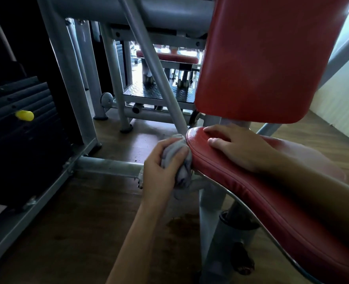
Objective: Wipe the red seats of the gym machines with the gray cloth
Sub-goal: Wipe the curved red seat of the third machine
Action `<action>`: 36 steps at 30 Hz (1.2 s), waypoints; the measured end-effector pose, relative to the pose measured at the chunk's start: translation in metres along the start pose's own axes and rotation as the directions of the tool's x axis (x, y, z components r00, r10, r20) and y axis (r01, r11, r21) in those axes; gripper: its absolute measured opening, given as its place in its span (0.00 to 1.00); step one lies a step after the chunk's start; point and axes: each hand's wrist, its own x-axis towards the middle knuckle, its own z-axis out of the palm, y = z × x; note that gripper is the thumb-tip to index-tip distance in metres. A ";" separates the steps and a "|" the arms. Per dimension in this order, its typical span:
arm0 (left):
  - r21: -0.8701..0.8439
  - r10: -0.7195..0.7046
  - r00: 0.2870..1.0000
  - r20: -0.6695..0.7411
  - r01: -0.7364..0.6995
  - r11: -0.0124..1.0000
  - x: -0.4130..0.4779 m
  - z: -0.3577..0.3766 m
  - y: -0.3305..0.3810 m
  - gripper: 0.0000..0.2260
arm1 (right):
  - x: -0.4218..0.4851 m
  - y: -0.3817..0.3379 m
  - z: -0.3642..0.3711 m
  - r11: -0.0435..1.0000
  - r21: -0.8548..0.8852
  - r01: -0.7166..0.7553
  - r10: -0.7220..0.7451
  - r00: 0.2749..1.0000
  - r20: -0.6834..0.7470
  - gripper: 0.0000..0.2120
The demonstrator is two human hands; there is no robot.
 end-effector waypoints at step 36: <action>-0.021 -0.013 0.999 0.037 0.013 1.000 0.034 -0.002 -0.006 0.09 | 0.002 0.001 -0.005 0.992 0.115 0.043 -0.047 0.998 0.034 0.18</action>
